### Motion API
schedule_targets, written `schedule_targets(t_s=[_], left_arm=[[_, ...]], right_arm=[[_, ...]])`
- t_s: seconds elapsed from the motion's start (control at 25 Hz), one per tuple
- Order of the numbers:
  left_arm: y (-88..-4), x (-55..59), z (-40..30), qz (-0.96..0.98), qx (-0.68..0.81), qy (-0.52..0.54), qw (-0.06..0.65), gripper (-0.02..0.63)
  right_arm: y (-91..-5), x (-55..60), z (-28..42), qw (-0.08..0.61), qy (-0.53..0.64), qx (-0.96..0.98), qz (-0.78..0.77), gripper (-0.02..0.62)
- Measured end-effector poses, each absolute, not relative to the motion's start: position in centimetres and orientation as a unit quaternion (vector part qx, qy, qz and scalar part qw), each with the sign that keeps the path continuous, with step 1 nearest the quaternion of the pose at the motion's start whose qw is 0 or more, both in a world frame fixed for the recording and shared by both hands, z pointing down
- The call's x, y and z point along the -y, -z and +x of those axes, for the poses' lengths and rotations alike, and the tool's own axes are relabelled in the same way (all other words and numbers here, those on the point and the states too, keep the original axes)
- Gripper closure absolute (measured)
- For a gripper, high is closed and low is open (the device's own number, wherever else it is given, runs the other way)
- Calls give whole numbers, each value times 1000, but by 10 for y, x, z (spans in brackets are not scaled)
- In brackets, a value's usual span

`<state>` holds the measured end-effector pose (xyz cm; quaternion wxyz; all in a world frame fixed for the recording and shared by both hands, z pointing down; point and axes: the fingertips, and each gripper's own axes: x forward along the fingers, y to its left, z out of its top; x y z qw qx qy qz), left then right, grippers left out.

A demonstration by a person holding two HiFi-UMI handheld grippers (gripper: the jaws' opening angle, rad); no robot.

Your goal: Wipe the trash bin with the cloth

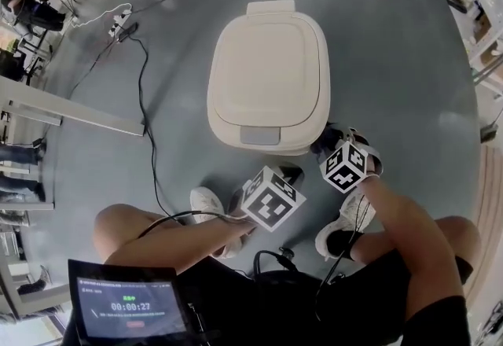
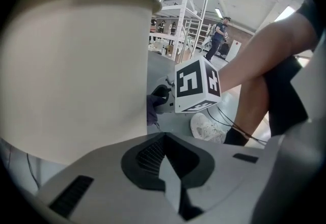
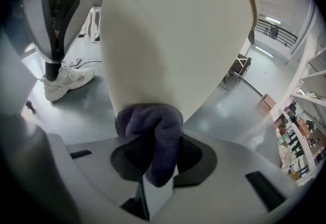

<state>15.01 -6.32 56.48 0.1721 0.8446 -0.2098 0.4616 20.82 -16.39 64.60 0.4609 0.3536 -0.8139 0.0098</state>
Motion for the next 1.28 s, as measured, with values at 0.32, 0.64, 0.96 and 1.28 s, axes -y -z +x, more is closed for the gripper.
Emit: schedule_targets(t_s=[0.32,0.64,0.96,1.28], left_arm=[[-567,61,124,845,207,-470,149,609],[-569,68,130,843,287,-423,169,609],[-501,75,191,856,378,-319,152,609],[-485,86,205,860,397,-282,154,609]], right_arm=[[-630,155,212,441,-21,821,362,506],[-553,172,211,380,110,835,382,506],[-483,181,237,316,156,831,430,506],[-471,194,233,297,157,830,445,506]])
